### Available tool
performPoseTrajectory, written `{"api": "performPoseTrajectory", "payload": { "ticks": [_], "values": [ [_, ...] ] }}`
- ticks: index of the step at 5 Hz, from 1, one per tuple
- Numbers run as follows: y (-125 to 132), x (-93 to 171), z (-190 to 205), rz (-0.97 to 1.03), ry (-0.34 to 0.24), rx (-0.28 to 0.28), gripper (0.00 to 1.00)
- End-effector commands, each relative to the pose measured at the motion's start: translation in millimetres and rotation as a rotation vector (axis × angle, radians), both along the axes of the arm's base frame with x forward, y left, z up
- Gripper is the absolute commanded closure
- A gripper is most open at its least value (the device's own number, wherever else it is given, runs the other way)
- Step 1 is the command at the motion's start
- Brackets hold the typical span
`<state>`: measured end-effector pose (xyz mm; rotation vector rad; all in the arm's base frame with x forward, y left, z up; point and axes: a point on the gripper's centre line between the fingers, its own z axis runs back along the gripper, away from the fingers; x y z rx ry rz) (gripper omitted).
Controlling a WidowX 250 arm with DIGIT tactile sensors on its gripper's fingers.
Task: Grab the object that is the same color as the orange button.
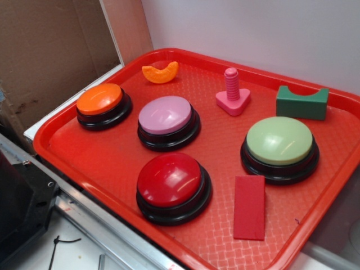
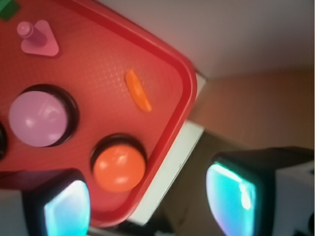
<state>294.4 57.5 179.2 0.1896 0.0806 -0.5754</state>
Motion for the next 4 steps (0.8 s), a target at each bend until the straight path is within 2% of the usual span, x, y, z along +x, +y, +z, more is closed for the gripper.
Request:
{"api": "performPoseTrajectory", "payload": {
  "ticks": [1, 2, 3, 4],
  "values": [
    [12.2, 29.9, -58.0, -0.042, -0.026, -0.138, 0.00],
    [-3.3, 39.0, -93.7, -0.031, -0.012, -0.127, 0.00],
    [-5.3, 38.2, -117.3, -0.018, 0.033, -0.116, 0.00],
    [-8.1, 35.9, -126.7, -0.025, 0.047, -0.091, 0.00]
  ]
}}
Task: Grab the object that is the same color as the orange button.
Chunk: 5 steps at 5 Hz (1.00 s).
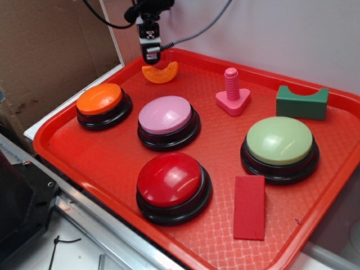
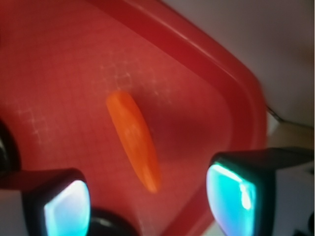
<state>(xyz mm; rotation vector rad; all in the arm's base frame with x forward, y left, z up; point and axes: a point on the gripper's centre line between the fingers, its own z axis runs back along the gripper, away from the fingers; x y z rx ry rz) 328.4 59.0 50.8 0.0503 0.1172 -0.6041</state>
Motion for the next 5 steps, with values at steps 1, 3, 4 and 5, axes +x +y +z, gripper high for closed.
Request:
{"api": "performPoseTrajectory", "payload": {
  "ticks": [1, 3, 4, 5],
  "values": [
    [-13.1, -0.2, -7.9, -0.012, -0.007, 0.061, 0.00],
    [-5.9, -10.3, -50.5, 0.063, 0.093, 0.094, 1.00],
    [-6.7, -13.5, -55.0, 0.074, 0.111, 0.095, 1.00],
    [-8.5, -16.1, -46.3, 0.092, 0.098, 0.085, 1.00]
  ]
}}
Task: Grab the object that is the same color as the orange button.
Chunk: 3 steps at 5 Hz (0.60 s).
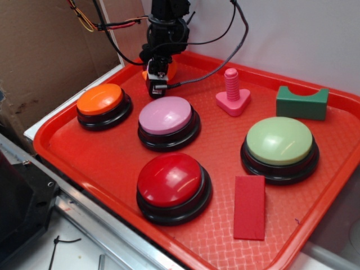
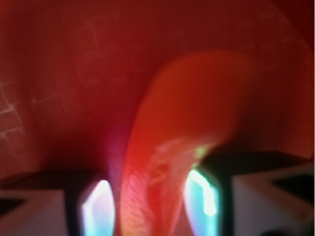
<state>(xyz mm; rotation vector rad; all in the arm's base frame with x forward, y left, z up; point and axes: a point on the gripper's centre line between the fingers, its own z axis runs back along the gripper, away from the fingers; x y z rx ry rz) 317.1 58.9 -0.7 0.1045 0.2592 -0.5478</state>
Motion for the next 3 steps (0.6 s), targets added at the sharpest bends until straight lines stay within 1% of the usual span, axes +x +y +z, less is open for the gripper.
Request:
{"api": "performPoseTrajectory", "payload": {
  "ticks": [1, 2, 3],
  "values": [
    [-14.8, -11.0, 36.5, 0.088, -0.066, -0.038, 1.00],
    [-25.1, -29.6, 80.0, 0.198, -0.105, -0.028, 1.00],
    [-37.8, -56.7, 122.9, 0.311, -0.142, 0.002, 1.00]
  ]
}}
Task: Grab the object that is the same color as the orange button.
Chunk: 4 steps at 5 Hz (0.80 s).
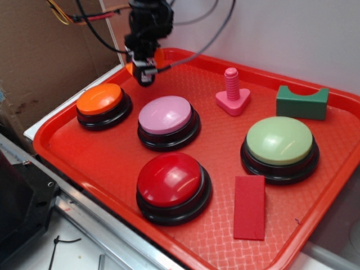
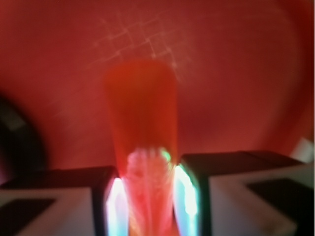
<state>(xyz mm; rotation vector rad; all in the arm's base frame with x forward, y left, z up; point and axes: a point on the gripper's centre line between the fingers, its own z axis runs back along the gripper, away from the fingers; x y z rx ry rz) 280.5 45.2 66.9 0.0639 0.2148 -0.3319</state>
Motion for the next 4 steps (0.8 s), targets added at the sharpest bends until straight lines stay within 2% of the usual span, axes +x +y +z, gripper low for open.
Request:
{"api": "performPoseTrajectory", "payload": {
  "ticks": [1, 2, 3, 4],
  "values": [
    [-41.5, -57.2, 104.5, 0.227, -0.126, -0.006, 1.00],
    [-39.9, -72.7, 113.0, 0.357, -0.139, 0.017, 1.00],
    [-38.9, -83.9, 132.6, 0.418, -0.222, -0.015, 1.00],
    [-48.5, -85.8, 147.2, 0.379, -0.267, -0.026, 1.00]
  ]
}}
